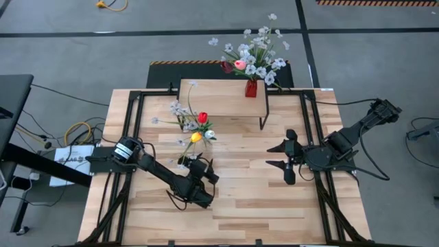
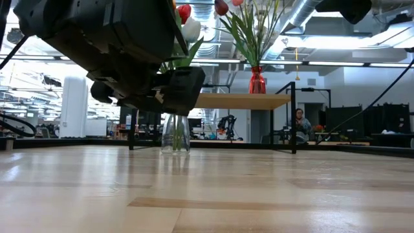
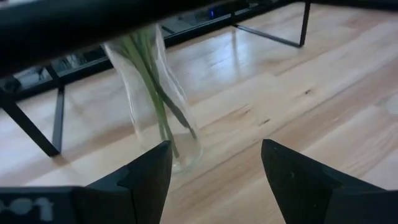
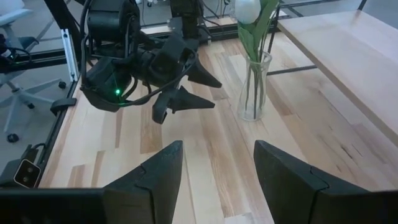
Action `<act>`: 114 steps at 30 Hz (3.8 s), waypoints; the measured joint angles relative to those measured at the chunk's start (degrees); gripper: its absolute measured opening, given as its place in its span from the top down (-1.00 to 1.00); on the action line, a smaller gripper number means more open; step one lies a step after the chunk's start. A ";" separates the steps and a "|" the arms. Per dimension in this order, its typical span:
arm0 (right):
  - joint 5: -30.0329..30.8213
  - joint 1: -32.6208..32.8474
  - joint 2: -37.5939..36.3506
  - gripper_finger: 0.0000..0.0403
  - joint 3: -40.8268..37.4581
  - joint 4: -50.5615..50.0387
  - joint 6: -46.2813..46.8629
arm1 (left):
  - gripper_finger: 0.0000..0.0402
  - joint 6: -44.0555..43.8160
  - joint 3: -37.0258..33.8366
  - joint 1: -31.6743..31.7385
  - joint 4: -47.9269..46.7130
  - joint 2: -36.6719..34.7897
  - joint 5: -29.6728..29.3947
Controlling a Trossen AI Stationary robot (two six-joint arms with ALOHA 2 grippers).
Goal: Pick and place flowers into a vace then onto a shelf
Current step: Put the transparent vase with flowers on the shelf
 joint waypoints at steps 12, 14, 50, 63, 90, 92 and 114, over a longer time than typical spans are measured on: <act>-0.26 -0.02 0.02 0.07 0.00 -0.04 0.00 | -0.20 -1.75 0.00 0.03 -0.22 -0.02 -1.02; -0.28 -0.02 0.02 0.07 0.00 -0.04 0.00 | -0.24 -0.85 0.00 0.03 -0.24 -0.02 -0.70; 0.00 -0.69 -0.33 0.08 0.00 0.57 0.04 | -0.84 -16.58 4.83 -2.05 -17.49 -1.17 -6.72; -0.16 -4.54 -0.28 0.10 0.00 7.25 0.05 | -0.84 -32.01 -7.65 -4.42 -23.55 -8.28 -7.09; 1.25 -4.59 -0.28 0.12 0.00 10.34 -0.03 | -0.83 -31.55 -18.25 -3.89 -12.29 -14.73 -7.02; 1.25 -4.64 -0.28 0.12 0.00 10.34 -0.04 | -0.83 -29.43 -20.54 -3.87 -6.73 -14.73 -7.52; 1.03 -8.78 -0.28 0.12 0.00 10.43 -0.02 | -0.83 22.63 -33.20 2.05 47.39 -14.69 -4.22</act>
